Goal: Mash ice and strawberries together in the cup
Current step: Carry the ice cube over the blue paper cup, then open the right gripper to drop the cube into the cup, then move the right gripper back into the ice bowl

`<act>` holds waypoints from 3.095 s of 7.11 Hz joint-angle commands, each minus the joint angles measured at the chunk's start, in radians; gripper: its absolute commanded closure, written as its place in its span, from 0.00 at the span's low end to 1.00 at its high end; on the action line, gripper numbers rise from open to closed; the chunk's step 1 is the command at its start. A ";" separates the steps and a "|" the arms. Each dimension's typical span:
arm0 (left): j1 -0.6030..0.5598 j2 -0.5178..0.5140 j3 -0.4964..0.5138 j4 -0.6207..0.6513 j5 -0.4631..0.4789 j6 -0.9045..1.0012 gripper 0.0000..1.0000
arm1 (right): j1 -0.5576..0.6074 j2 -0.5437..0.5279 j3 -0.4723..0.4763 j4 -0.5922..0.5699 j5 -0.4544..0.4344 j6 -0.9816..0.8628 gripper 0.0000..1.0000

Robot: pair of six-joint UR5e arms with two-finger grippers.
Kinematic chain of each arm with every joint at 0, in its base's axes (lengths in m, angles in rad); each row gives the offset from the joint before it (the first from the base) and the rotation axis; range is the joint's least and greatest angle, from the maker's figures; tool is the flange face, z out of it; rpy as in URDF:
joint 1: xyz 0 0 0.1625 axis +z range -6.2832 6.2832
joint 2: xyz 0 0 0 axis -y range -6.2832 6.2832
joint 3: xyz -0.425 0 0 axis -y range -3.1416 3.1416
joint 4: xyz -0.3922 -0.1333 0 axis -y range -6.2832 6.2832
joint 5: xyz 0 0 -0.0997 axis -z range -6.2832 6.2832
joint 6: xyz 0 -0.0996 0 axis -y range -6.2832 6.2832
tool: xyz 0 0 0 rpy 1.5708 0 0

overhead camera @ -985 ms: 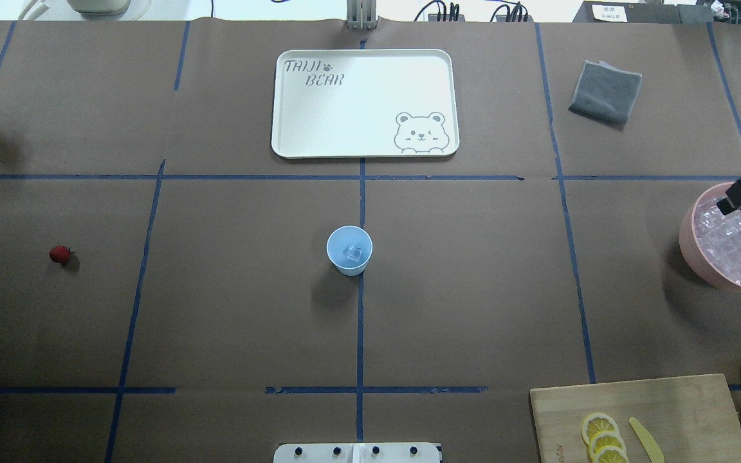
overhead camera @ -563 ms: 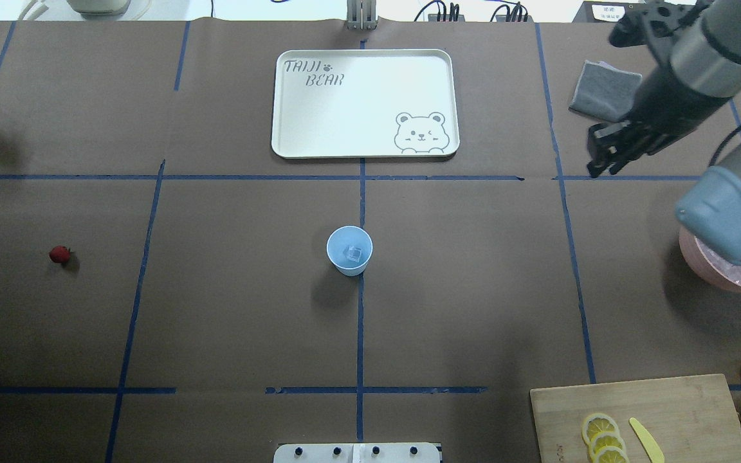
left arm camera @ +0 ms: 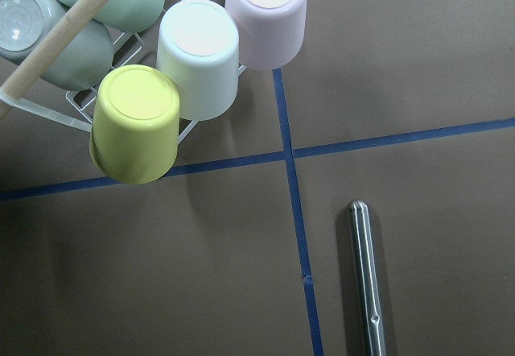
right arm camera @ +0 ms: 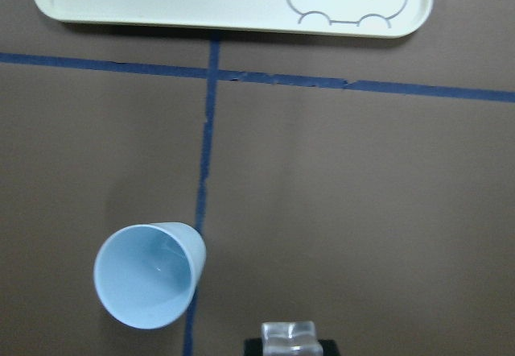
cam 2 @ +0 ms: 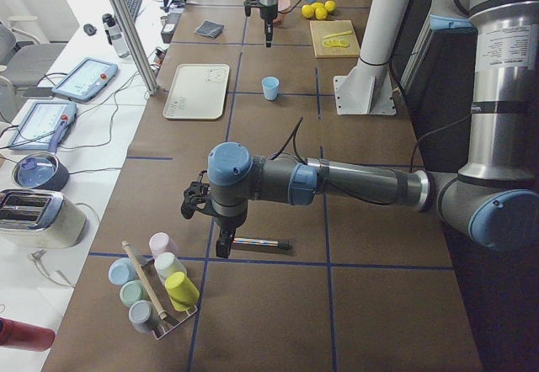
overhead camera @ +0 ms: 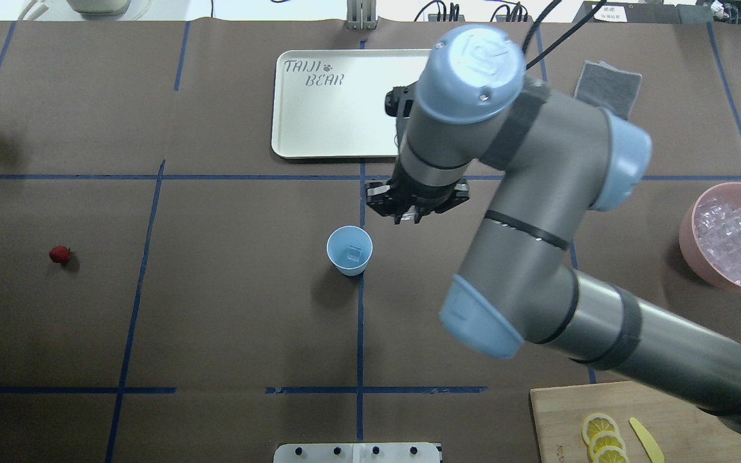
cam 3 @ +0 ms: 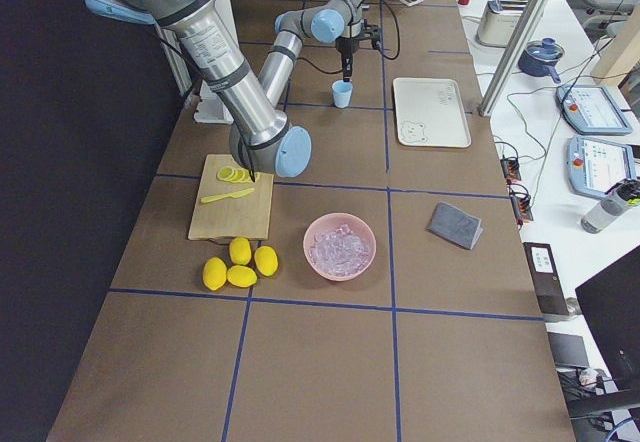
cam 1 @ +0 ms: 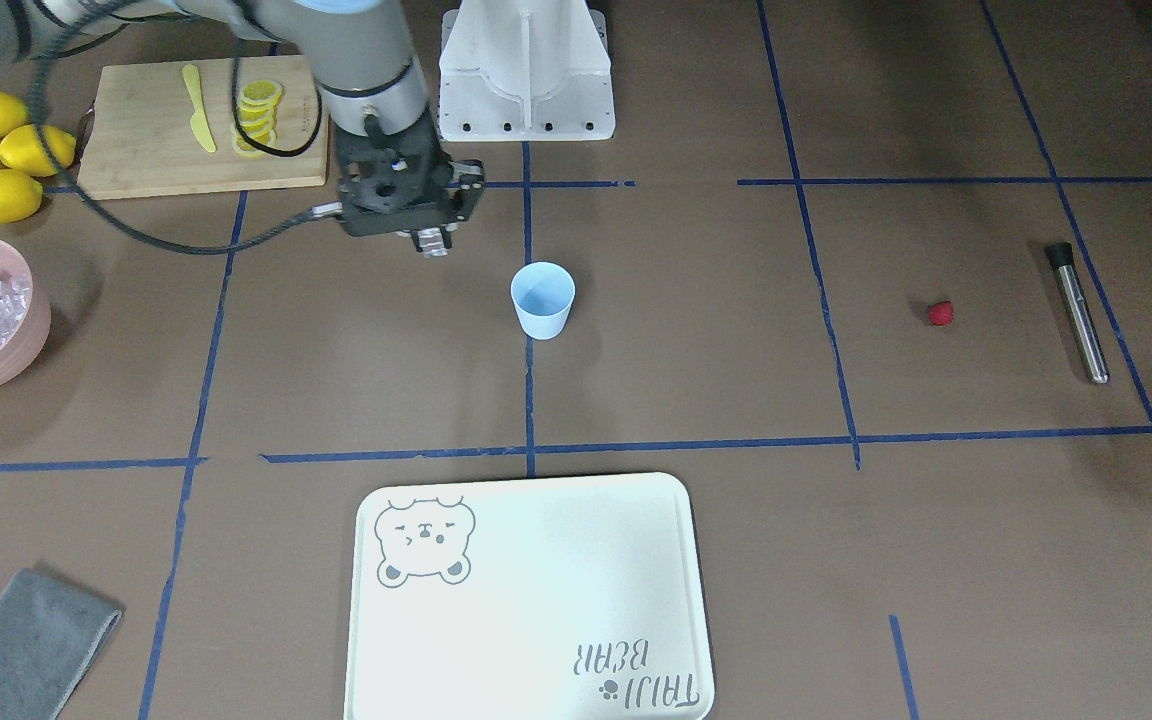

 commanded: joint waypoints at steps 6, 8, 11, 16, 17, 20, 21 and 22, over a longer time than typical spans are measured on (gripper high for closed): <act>0.000 0.003 0.000 0.000 0.000 0.000 0.00 | -0.097 0.122 -0.261 0.101 -0.055 0.072 0.95; 0.000 0.003 0.002 -0.001 0.000 0.000 0.00 | -0.095 0.119 -0.262 0.097 -0.050 0.070 0.80; 0.000 0.003 0.002 -0.003 0.000 0.000 0.00 | -0.095 0.114 -0.261 0.097 -0.048 0.070 0.27; 0.002 0.003 0.000 -0.006 0.000 0.000 0.00 | 0.004 0.035 -0.081 0.032 0.008 0.060 0.01; 0.000 0.002 -0.003 -0.006 0.000 0.000 0.00 | 0.050 -0.079 0.074 0.003 0.011 0.052 0.01; 0.000 0.002 -0.020 -0.005 -0.002 0.000 0.00 | 0.213 -0.434 0.368 0.013 0.053 -0.184 0.01; 0.002 0.002 -0.021 -0.005 -0.002 0.000 0.00 | 0.271 -0.514 0.385 0.013 0.073 -0.297 0.01; 0.000 0.002 -0.023 -0.005 -0.002 0.000 0.00 | 0.331 -0.588 0.390 0.025 0.097 -0.395 0.01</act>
